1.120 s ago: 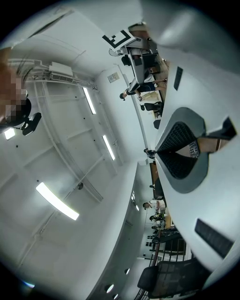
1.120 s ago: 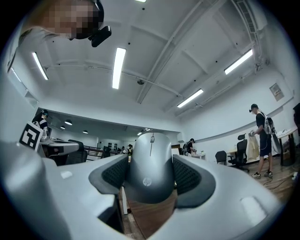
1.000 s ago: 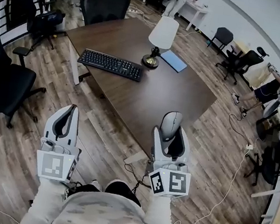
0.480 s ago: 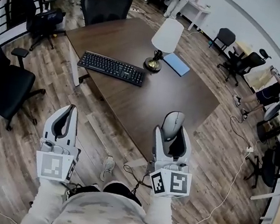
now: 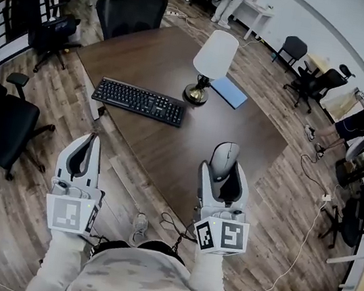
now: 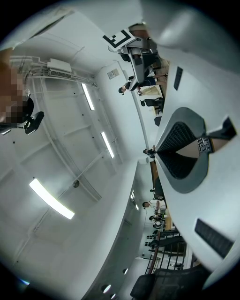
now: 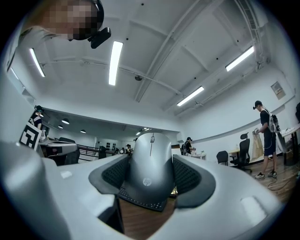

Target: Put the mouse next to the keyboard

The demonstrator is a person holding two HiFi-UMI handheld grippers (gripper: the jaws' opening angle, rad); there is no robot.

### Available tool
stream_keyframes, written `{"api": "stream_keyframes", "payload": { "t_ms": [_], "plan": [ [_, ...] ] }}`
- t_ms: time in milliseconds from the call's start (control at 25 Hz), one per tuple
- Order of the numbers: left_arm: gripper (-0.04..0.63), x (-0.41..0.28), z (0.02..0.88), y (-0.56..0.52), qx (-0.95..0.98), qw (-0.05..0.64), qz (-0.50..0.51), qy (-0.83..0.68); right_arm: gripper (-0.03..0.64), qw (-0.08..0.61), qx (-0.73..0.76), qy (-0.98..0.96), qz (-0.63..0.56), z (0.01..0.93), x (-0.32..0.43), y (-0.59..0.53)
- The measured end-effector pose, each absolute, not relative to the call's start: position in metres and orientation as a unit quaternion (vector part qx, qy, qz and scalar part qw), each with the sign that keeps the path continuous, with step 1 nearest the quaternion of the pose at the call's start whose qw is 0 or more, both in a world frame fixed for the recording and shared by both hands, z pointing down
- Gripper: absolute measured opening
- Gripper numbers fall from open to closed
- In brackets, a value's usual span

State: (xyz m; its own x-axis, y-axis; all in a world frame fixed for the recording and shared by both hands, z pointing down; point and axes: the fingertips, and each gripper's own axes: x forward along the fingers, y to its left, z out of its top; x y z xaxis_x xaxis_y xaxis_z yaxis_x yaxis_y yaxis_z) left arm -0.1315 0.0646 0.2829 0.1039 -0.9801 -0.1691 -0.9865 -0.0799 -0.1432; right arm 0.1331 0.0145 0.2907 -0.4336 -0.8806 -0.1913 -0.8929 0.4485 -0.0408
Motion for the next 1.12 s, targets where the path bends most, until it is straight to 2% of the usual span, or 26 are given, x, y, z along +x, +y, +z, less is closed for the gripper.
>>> {"api": "stream_keyframes", "payload": {
  "t_ms": [600,1120],
  "plan": [
    [0.006,-0.118,0.275,-0.037,-0.733,0.118,0.003,0.670,0.308,0.094,-0.521,0.848,0.013,0.295,0.144,-0.094],
    [0.006,-0.105,0.282,-0.082,-0.731,0.115,-0.011,0.673,0.307,0.084,-0.519,0.850,-0.007,0.309,0.156,-0.148]
  ]
}}
